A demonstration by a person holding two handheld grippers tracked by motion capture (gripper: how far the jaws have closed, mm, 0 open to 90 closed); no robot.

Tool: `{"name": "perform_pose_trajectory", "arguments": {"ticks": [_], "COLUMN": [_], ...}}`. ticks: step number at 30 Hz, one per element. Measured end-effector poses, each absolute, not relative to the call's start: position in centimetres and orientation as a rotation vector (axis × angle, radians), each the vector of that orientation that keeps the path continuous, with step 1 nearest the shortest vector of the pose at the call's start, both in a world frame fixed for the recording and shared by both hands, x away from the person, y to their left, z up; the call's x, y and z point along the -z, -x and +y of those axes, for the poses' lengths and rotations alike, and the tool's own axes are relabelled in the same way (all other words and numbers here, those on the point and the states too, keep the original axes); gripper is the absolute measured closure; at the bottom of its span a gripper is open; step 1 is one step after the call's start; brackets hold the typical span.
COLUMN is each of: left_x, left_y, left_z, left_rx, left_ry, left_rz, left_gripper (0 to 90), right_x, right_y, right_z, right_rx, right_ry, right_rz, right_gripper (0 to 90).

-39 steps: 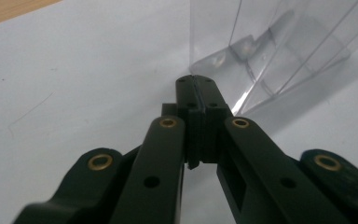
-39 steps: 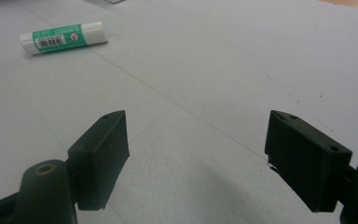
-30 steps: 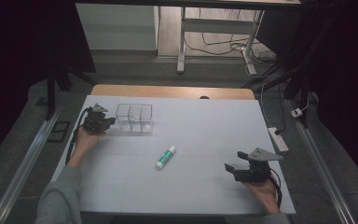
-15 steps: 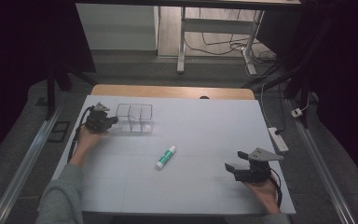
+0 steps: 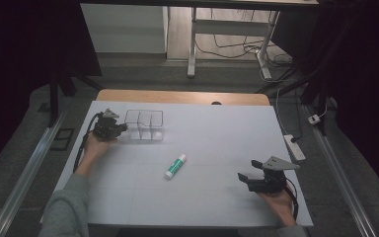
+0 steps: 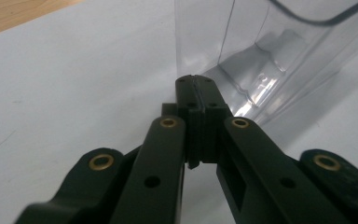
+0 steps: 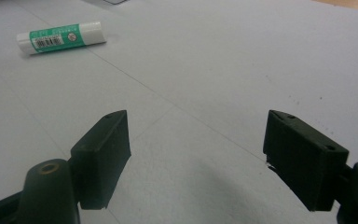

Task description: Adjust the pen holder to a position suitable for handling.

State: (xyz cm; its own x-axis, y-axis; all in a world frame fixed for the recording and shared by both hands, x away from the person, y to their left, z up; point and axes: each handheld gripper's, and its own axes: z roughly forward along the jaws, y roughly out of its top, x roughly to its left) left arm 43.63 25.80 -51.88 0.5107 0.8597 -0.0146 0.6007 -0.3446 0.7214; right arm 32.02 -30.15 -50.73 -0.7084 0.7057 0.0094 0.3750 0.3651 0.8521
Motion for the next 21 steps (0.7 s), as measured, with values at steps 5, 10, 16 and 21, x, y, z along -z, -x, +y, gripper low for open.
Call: {"name": "perform_pose_trajectory", "arguments": {"ticks": [5, 10, 16, 21], "left_x": [51.9, 51.9, 51.9, 51.8], "left_y": [-43.8, -44.0, -44.3, -44.4], "left_z": [24.8, 24.3, 23.5, 22.7], "left_rx": [-0.485, -0.482, -0.471, -0.47], "left_ry": [-2.091, -2.096, -2.106, -2.12], "left_rz": [1.168, 1.155, 1.144, 1.128], "left_gripper": [88.8, 88.8, 88.7, 88.7], "right_x": [50.7, 50.8, 50.8, 50.8], "right_y": [-32.0, -32.0, -32.0, -32.1], "right_z": [-30.2, -30.1, -30.2, -30.1], "right_rx": [-1.278, -1.277, -1.27, -1.266], "right_ry": [-0.949, -0.944, -0.947, -0.949], "right_rz": [2.272, 2.277, 2.279, 2.277], "right_gripper": [22.0, 22.0, 22.0, 22.0]}}
